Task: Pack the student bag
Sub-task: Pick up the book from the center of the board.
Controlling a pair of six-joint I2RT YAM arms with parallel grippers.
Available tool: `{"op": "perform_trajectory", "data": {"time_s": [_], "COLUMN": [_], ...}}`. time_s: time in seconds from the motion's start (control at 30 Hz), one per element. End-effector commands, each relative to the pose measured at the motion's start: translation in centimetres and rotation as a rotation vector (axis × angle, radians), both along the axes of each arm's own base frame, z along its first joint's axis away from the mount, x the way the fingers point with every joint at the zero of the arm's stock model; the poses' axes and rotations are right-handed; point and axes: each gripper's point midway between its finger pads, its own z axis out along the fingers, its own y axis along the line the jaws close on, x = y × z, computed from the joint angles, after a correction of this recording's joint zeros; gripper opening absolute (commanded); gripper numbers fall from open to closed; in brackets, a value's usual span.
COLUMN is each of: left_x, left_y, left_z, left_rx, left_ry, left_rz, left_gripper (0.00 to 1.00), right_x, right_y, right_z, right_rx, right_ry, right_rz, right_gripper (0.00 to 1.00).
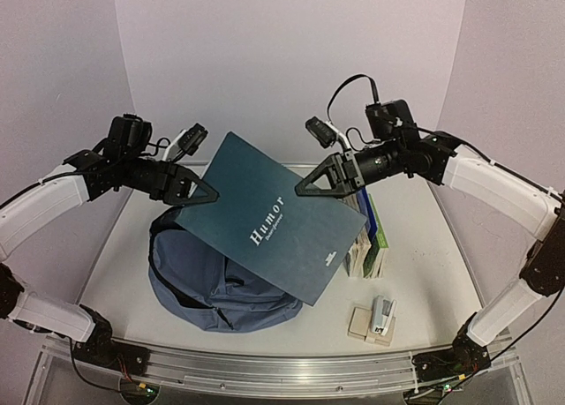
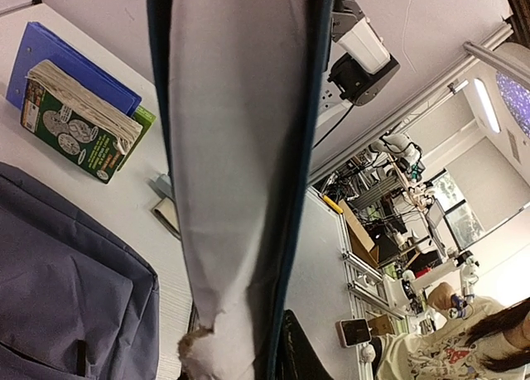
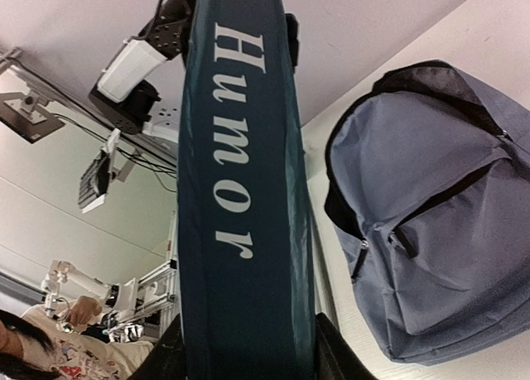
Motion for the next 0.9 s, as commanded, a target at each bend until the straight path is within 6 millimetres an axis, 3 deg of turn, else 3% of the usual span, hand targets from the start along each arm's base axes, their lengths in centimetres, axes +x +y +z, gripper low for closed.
{"op": "perform_trajectory", "data": {"time_s": [0.0, 0.1, 0.27, 0.4, 0.53, 0.67, 0.87], "left_x": [0.5, 2.0, 5.3, 9.5, 12.2, 14.3, 15.6], "left_y": [0.0, 0.0, 2.0, 6.9, 11.1, 15.4, 20.3], "left_z": [0.8, -0.2, -1.2, -1.0, -0.5, -0.6, -0.9], "left_rx": [-0.002, 0.055, 0.113, 0.077, 0.071, 0.07, 0.053], "left_ry": [0.009, 0.052, 0.122, 0.191, 0.193, 0.215, 0.221], "left_rz": [0.052, 0.14, 0.322, 0.543, 0.741, 0.919, 1.124], "left_gripper": [0.04, 0.03, 0.0, 0.0, 0.0, 0.0, 0.0], "right_x": [2.1, 3.5, 7.1, 9.8, 8.6, 6.2, 1.6], "right_y": [0.1, -0.3, -2.9, -6.7, -6.6, -2.7, 7.7], "right_z": [-0.8, -1.1, 0.2, 2.1, 3.8, 3.0, -1.2], "right_rx": [-0.033, -0.066, -0.133, -0.165, -0.075, -0.066, -0.163], "right_ry": [-0.08, -0.117, -0.235, -0.306, -0.316, -0.332, -0.411], "right_rz": [-0.106, -0.194, -0.475, -0.775, -0.877, -0.886, -0.776], "right_gripper": [0.67, 0.83, 0.97, 0.98, 0.98, 0.98, 0.91]}}
